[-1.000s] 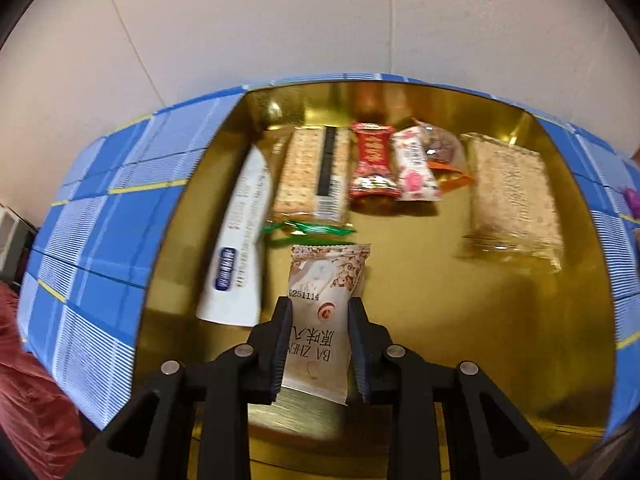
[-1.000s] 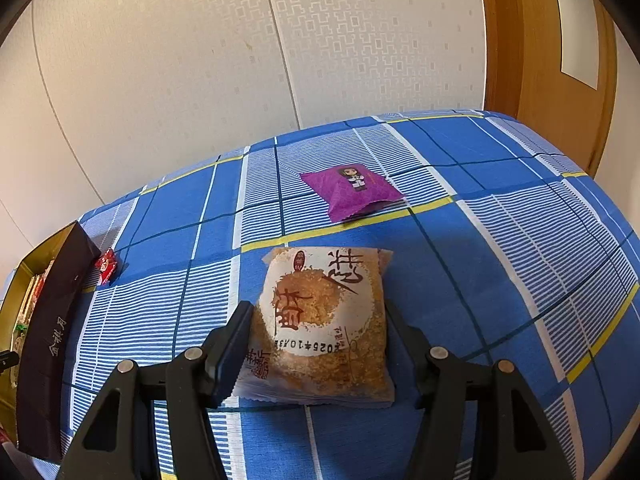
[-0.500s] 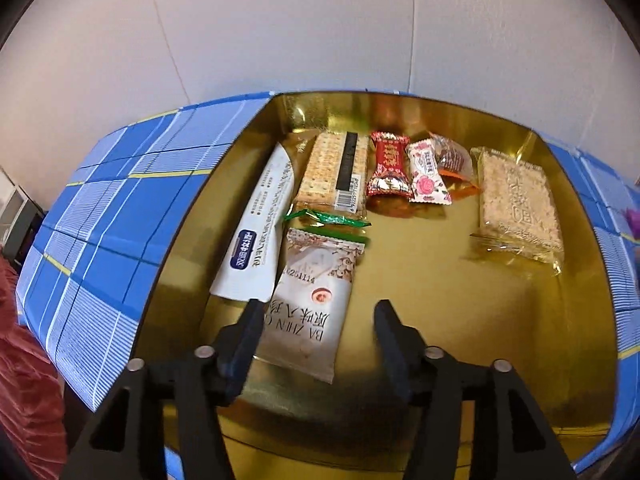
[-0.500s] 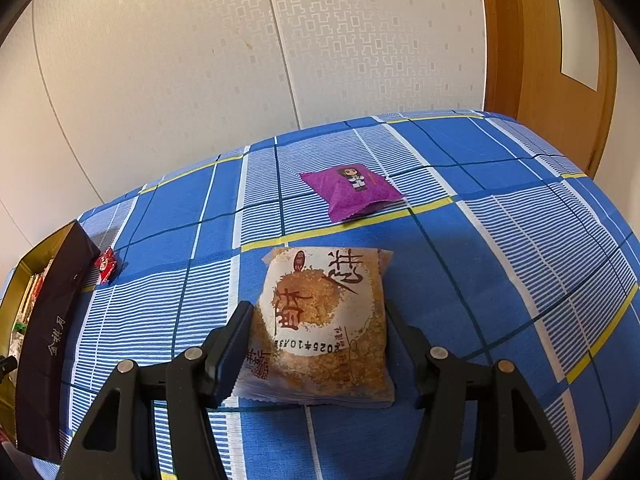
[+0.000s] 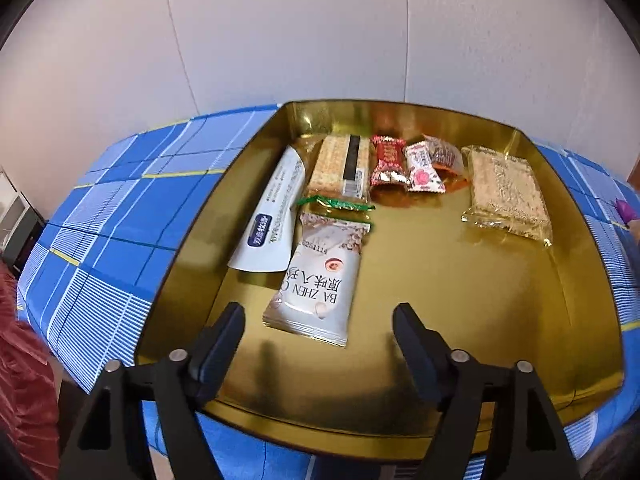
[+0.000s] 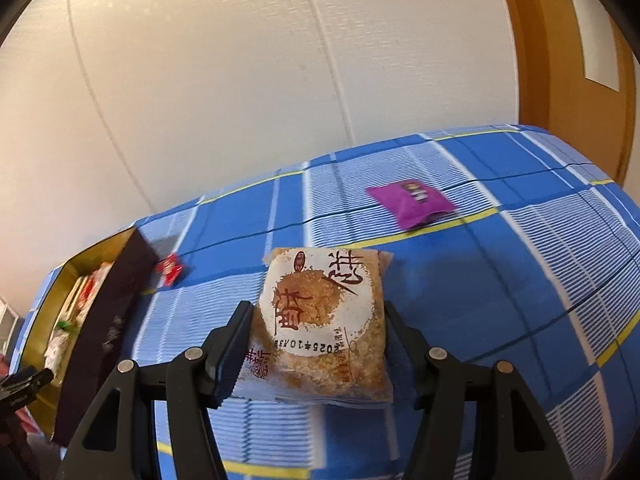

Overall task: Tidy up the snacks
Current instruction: 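Carry the round brown pastry bag into the tray and open the right tool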

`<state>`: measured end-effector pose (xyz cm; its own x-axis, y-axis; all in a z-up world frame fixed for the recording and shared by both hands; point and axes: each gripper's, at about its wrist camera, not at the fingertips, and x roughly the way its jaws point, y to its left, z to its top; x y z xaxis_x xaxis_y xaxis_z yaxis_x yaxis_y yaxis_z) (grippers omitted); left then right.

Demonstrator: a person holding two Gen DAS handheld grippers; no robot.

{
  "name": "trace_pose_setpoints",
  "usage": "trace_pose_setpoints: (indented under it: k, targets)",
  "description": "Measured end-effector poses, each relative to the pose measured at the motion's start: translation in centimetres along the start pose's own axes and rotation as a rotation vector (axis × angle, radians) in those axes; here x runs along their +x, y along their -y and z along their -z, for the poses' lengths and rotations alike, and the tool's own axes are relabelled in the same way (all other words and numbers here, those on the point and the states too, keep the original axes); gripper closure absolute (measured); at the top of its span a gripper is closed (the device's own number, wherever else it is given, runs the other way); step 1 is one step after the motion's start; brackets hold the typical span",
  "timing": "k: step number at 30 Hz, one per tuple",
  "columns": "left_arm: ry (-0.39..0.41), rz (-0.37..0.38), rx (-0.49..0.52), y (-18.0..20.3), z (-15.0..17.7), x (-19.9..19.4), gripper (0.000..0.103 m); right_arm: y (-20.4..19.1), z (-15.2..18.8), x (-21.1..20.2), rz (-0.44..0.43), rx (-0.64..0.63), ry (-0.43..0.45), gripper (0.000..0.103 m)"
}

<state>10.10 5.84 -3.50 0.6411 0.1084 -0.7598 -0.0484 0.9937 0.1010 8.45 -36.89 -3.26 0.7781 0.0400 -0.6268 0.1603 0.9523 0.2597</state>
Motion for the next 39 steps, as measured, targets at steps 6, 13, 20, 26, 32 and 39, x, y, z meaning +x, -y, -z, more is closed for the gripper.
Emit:
trace_pose_setpoints:
  k: [6,13,20,26,32,39]
  targets:
    - [0.046,0.001,0.006,0.0,0.5,-0.5,0.017,-3.0,-0.4,-1.2,-0.082,-0.014,-0.028,0.040]
    - [0.084,-0.010,0.031,0.6,0.9,-0.7,0.014,-11.2,-0.1,-3.0,-0.176,-0.195,-0.041,0.040]
    - [0.127,-0.032,0.005,-0.7,1.2,-1.5,0.009,-21.3,1.2,-1.7,-0.274,-0.395,-0.138,0.040]
    - [0.169,-0.052,-0.047,-2.6,1.4,-2.4,0.001,-26.1,1.9,1.2,-0.303,-0.428,-0.225,0.040]
    - [0.180,-0.072,-0.076,-3.6,1.6,-2.7,0.000,-29.0,2.7,4.6,-0.279,-0.474,-0.298,0.040]
    - [0.190,-0.096,-0.151,-5.0,1.6,-2.8,0.000,-31.7,3.6,7.0,-0.281,-0.516,-0.338,0.040]
